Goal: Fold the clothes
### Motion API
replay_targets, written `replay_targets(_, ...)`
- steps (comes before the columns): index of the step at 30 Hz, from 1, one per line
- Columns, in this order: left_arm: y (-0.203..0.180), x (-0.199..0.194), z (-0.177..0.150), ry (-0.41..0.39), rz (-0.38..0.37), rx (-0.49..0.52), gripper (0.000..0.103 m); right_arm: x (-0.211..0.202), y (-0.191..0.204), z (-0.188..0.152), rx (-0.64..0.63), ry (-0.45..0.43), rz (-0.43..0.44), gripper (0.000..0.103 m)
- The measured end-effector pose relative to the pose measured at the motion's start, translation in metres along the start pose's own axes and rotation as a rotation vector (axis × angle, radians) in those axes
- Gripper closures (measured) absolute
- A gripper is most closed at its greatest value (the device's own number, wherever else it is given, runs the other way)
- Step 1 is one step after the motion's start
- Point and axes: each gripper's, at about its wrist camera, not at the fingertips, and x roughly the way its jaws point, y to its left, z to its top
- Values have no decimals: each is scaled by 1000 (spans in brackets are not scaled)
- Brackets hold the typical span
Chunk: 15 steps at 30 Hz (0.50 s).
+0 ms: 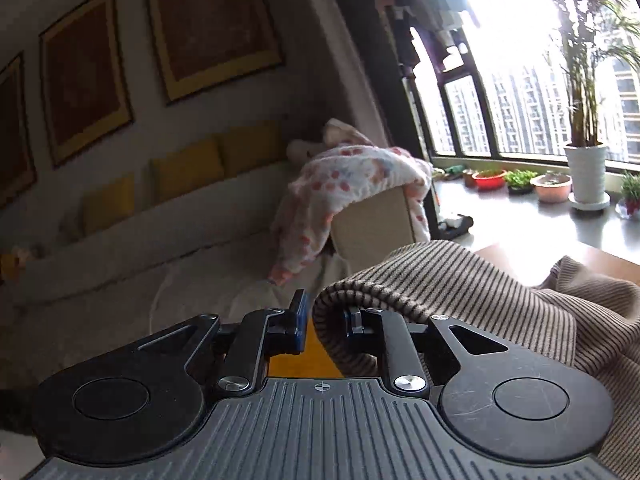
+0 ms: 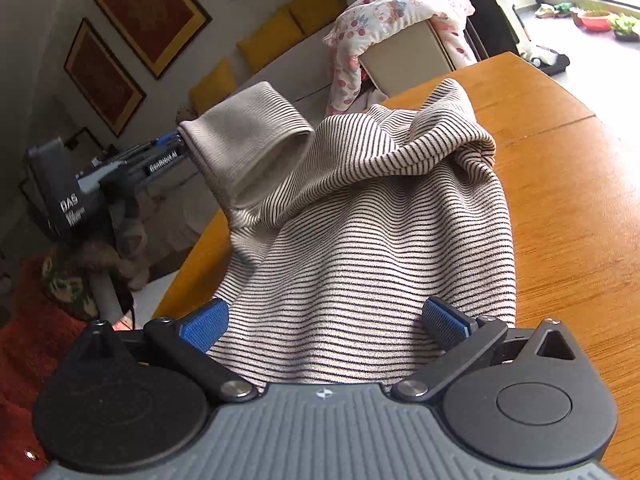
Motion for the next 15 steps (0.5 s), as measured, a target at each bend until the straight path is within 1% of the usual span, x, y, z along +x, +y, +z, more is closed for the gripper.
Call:
replay_targets(1,17,2,-4,27,0,-57,85,1,6,1,-37,6,-22,0)
replay_targets(2,38,4,-11,65,-1,-125,85,2,14,3,-88,-6,-40,0)
replay_targets(3,50,5,-18,93,-5,-163,85,2,21,6,-141,-18,-57,4)
replay_targets(4,58,5,-24,117,-14,-187,85,2,37,10,-254,-47,-93,16)
replay_targets(5,64,5,-31,136,-22,-205,86,6,53,15,-375,-69,-142,22)
replay_targets(6,68,5,-38,152,-28,-219,87,13,70,20,-502,-88,-202,35)
replay_targets(7,72,5,-44,164,-30,-236,87,21,87,24,-629,-106,-262,46)
replay_targets(9,82,6,-55,183,-23,-279,87,47,109,31,-835,-85,-306,47)
replay_targets(12,99,3,-66,214,-30,-343,86,91,126,30,-1063,-3,-339,47)
replay_targets(14,106,-1,-69,234,-70,-378,79,112,128,24,-1149,8,-361,47)
replay_targets(15,107,-4,-69,239,-96,-387,64,123,129,21,-1192,14,-372,47)
